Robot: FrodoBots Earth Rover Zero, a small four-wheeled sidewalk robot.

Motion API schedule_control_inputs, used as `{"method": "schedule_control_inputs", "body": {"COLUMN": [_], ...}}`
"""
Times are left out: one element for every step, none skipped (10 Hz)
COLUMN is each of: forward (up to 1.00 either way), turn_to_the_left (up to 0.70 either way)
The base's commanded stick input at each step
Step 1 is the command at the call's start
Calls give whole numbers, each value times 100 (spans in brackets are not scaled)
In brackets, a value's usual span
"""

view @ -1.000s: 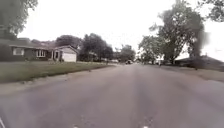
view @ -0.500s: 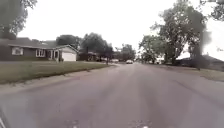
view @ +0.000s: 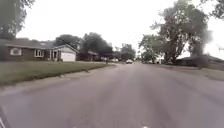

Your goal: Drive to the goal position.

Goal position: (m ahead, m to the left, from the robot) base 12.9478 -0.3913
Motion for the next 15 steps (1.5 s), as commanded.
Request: {"method": "schedule_control_inputs", "body": {"forward": [70,70,70,70,70,70,70,70,70,70,70,70,70,70,70], "turn_to_the_left": [0,0,0,0,0,0,0,0,0,0,0,0,0,0,0]}}
